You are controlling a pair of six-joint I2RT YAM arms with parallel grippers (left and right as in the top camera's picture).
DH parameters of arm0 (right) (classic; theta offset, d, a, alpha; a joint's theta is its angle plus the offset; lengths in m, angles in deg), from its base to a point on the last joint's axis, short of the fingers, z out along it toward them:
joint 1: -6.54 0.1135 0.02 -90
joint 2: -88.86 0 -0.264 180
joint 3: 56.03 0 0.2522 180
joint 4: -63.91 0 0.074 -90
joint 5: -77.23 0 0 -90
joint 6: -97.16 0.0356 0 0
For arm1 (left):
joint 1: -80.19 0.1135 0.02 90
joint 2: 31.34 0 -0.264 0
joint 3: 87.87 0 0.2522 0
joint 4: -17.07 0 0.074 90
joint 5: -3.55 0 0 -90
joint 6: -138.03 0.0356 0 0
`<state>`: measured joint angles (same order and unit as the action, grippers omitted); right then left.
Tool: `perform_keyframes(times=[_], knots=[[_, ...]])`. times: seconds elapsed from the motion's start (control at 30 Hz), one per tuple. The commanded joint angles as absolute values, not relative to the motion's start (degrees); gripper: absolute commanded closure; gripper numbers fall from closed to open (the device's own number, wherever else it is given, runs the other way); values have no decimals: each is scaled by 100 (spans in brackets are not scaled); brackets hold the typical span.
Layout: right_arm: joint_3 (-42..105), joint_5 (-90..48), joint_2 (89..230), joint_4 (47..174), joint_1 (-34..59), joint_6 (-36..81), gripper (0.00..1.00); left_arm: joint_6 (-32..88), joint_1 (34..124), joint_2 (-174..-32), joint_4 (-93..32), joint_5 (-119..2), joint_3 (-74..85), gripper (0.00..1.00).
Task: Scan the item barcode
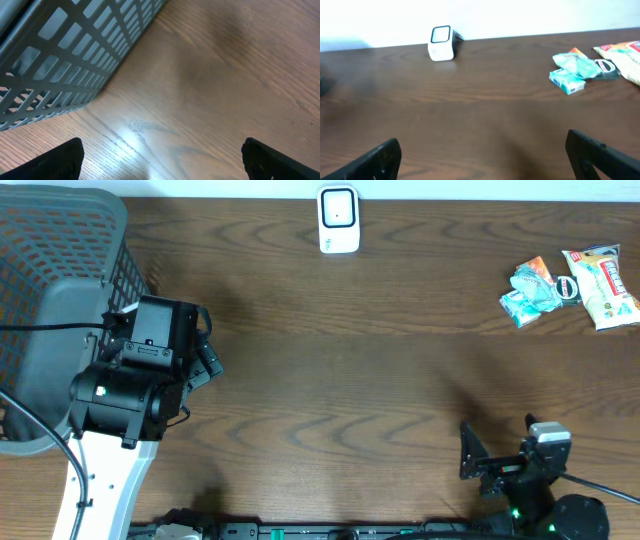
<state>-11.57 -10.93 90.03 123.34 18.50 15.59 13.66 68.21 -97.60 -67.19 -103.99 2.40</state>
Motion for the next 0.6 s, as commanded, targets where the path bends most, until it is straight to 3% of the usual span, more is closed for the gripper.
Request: perform_keyframes(times=[0.0, 0.57], knots=[[-1526, -1187, 8922, 12056, 1809, 1371, 1, 1341, 6851, -9754, -6739, -10515, 251, 0], [-3509, -1659, 8917, 8854, 1809, 818, 1, 1341, 6851, -9754, -6739, -10515, 251, 0]])
